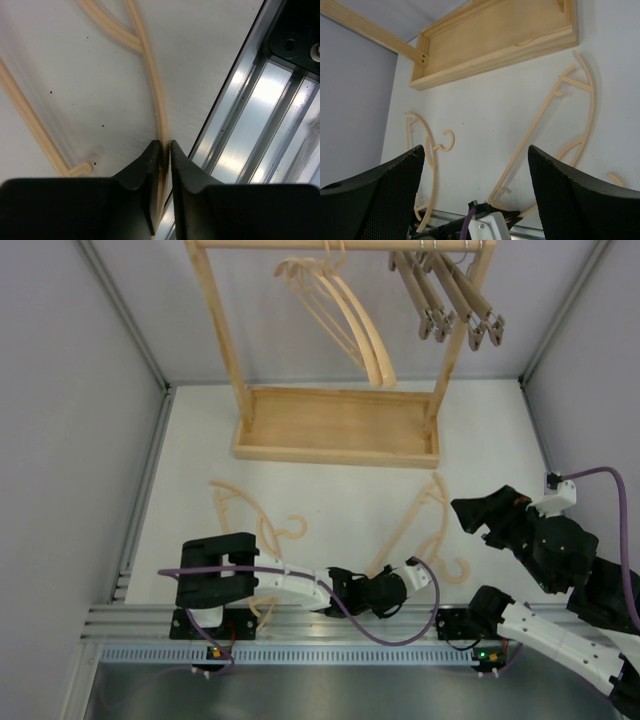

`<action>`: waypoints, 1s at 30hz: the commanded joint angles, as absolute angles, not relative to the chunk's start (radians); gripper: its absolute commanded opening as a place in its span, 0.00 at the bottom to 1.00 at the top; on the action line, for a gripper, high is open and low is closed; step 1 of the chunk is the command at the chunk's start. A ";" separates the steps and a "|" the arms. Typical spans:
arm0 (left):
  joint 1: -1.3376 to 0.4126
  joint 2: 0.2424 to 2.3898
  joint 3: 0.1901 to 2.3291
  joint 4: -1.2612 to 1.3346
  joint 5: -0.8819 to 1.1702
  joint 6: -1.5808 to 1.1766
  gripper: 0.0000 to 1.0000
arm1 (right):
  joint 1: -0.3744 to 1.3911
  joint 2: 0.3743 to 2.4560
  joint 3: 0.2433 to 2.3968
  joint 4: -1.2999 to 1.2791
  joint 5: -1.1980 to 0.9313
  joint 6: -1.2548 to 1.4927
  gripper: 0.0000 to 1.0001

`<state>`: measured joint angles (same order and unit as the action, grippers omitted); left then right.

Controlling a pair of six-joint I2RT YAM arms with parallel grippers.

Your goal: Organize the hangers

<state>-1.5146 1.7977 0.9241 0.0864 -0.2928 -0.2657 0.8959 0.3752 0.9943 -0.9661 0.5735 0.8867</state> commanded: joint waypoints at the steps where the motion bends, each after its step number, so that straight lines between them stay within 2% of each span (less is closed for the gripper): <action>1: -1.519 1.835 0.933 0.061 -0.269 -0.262 0.13 | 0.905 0.367 0.986 -0.954 0.561 0.894 0.81; 3: -1.519 1.839 0.933 0.055 -0.262 -0.265 0.00 | 0.905 0.365 0.985 -0.956 0.561 0.894 0.81; 8: -1.519 1.793 0.911 0.049 -0.256 -0.278 0.00 | 0.905 0.365 0.989 -0.957 0.564 0.894 0.81; 30: -1.520 1.292 0.789 0.005 -0.278 -0.399 0.00 | 0.905 0.388 1.020 -0.956 0.565 0.884 0.81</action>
